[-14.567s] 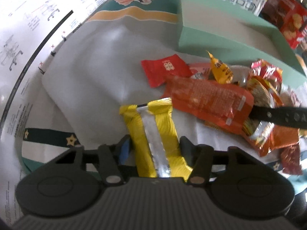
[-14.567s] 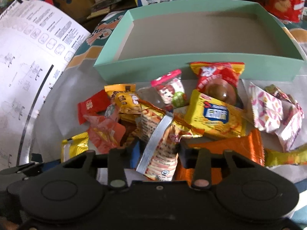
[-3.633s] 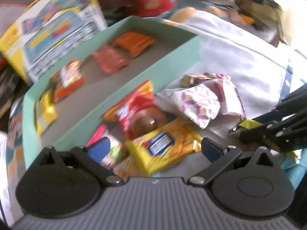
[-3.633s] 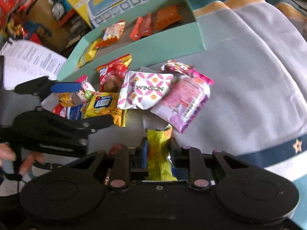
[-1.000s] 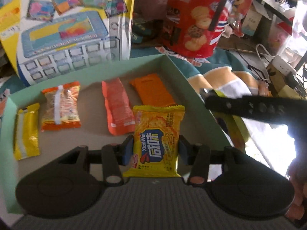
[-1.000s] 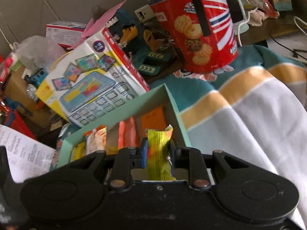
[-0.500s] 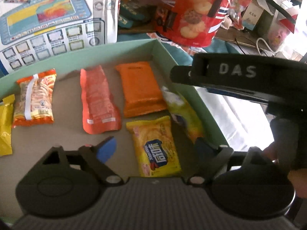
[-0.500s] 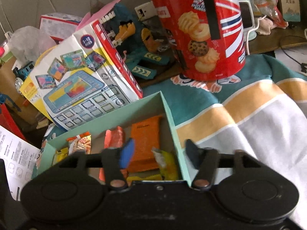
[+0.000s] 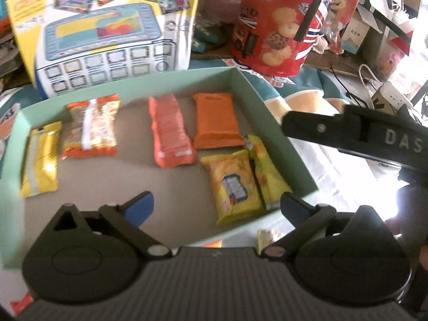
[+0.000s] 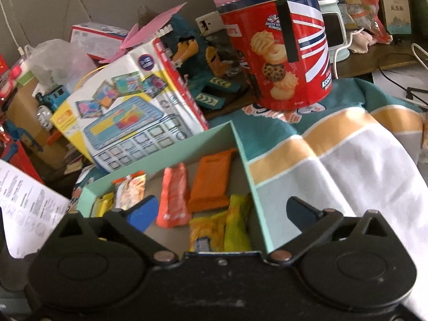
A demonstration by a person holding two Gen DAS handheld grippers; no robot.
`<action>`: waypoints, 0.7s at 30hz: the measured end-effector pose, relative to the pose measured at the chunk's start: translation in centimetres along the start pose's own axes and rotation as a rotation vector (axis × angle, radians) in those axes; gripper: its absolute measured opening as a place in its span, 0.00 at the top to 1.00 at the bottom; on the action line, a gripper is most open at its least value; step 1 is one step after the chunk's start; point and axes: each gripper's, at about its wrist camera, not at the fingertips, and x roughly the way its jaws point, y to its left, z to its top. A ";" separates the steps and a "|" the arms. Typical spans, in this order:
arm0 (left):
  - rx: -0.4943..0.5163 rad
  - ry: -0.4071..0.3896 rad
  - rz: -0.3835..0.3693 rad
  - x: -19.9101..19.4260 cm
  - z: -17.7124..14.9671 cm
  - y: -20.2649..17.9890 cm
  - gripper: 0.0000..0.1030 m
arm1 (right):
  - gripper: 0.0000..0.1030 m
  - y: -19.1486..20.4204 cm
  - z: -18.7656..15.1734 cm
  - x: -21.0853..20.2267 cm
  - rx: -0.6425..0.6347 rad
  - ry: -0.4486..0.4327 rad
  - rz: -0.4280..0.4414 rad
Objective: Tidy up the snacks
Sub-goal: 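Withdraw both grippers from the tray toward the remaining snacks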
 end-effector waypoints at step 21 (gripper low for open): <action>-0.094 0.087 0.039 -5.8 -13.1 4.9 0.00 | 0.00 -1.6 -11.9 -5.9 0.069 0.162 -0.021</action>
